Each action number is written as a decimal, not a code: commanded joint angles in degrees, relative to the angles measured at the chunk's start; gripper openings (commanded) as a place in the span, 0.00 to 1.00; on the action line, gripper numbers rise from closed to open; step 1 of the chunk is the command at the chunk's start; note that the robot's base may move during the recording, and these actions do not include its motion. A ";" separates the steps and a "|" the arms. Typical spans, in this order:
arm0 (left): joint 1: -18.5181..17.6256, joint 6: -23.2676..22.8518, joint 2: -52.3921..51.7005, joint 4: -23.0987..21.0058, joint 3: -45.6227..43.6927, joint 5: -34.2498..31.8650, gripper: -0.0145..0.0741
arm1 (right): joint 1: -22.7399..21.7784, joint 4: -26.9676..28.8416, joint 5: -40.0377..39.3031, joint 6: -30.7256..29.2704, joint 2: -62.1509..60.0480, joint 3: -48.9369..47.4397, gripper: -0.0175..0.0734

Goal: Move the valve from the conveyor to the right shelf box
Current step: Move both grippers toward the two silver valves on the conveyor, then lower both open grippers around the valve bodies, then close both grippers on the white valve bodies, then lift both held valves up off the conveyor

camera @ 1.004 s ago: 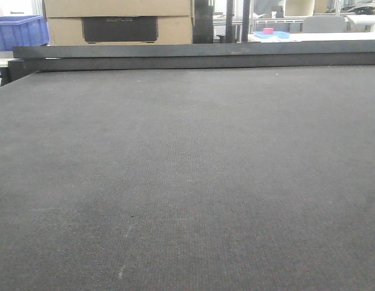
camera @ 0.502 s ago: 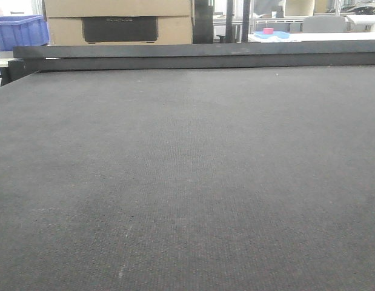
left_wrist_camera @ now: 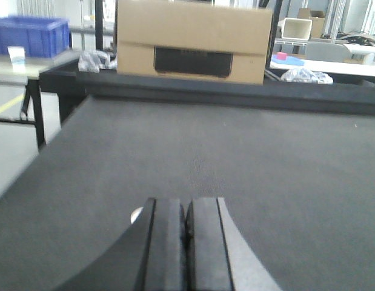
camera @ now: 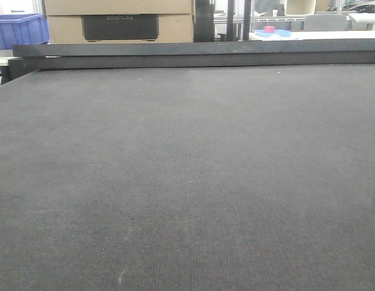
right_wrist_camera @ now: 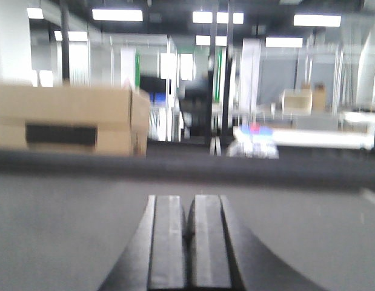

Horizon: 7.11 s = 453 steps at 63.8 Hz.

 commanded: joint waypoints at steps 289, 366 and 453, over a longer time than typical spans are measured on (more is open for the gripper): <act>6.68 -2.84 73.33 -4.20 -55.04 45.21 0.04 | -3.91 -2.63 64.03 -0.97 91.37 -54.41 0.01; 5.81 6.91 93.65 -0.73 -55.74 47.79 0.68 | -3.91 -1.95 60.40 -0.97 91.37 -54.41 0.01; 5.81 6.91 95.04 -2.41 -55.74 46.85 0.32 | -3.91 0.42 59.53 -0.97 91.25 -54.41 0.01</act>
